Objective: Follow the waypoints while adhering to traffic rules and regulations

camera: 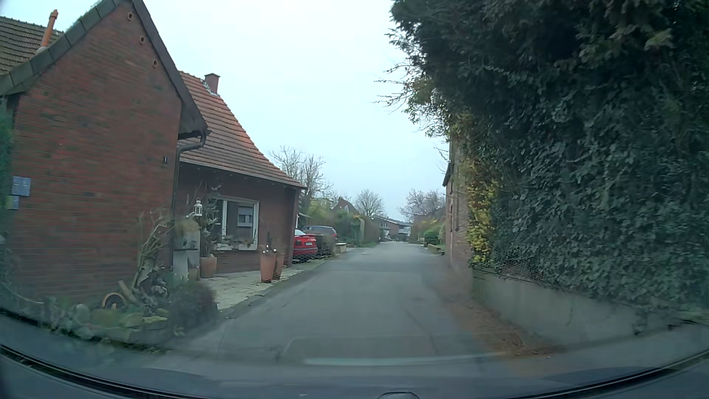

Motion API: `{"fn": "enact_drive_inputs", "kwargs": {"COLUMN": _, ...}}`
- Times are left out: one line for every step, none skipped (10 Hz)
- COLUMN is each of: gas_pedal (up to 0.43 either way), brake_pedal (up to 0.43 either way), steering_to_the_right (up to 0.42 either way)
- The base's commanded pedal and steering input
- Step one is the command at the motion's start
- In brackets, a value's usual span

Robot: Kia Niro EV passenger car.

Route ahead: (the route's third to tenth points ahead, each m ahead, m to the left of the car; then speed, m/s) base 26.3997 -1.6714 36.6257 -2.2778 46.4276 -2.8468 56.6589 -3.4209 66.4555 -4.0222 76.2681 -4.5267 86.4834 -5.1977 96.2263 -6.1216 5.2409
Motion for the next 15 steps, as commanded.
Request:
{"fn": "enact_drive_inputs", "kwargs": {"gas_pedal": 0.169, "brake_pedal": 0.0, "steering_to_the_right": -0.017}}
{"fn": "enact_drive_inputs", "kwargs": {"gas_pedal": 0.169, "brake_pedal": 0.0, "steering_to_the_right": -0.012}}
{"fn": "enact_drive_inputs", "kwargs": {"gas_pedal": 0.177, "brake_pedal": 0.0, "steering_to_the_right": -0.001}}
{"fn": "enact_drive_inputs", "kwargs": {"gas_pedal": 0.177, "brake_pedal": 0.0, "steering_to_the_right": 0.018}}
{"fn": "enact_drive_inputs", "kwargs": {"gas_pedal": 0.177, "brake_pedal": 0.0, "steering_to_the_right": 0.03}}
{"fn": "enact_drive_inputs", "kwargs": {"gas_pedal": 0.177, "brake_pedal": 0.0, "steering_to_the_right": 0.041}}
{"fn": "enact_drive_inputs", "kwargs": {"gas_pedal": 0.177, "brake_pedal": 0.0, "steering_to_the_right": 0.049}}
{"fn": "enact_drive_inputs", "kwargs": {"gas_pedal": 0.177, "brake_pedal": 0.0, "steering_to_the_right": 0.056}}
{"fn": "enact_drive_inputs", "kwargs": {"gas_pedal": 0.177, "brake_pedal": 0.0, "steering_to_the_right": 0.063}}
{"fn": "enact_drive_inputs", "kwargs": {"gas_pedal": 0.177, "brake_pedal": 0.0, "steering_to_the_right": 0.065}}
{"fn": "enact_drive_inputs", "kwargs": {"gas_pedal": 0.177, "brake_pedal": 0.0, "steering_to_the_right": 0.065}}
{"fn": "enact_drive_inputs", "kwargs": {"gas_pedal": 0.177, "brake_pedal": 0.0, "steering_to_the_right": 0.065}}
{"fn": "enact_drive_inputs", "kwargs": {"gas_pedal": 0.177, "brake_pedal": 0.0, "steering_to_the_right": 0.062}}
{"fn": "enact_drive_inputs", "kwargs": {"gas_pedal": 0.177, "brake_pedal": 0.0, "steering_to_the_right": 0.056}}
{"fn": "enact_drive_inputs", "kwargs": {"gas_pedal": 0.177, "brake_pedal": 0.0, "steering_to_the_right": 0.05}}
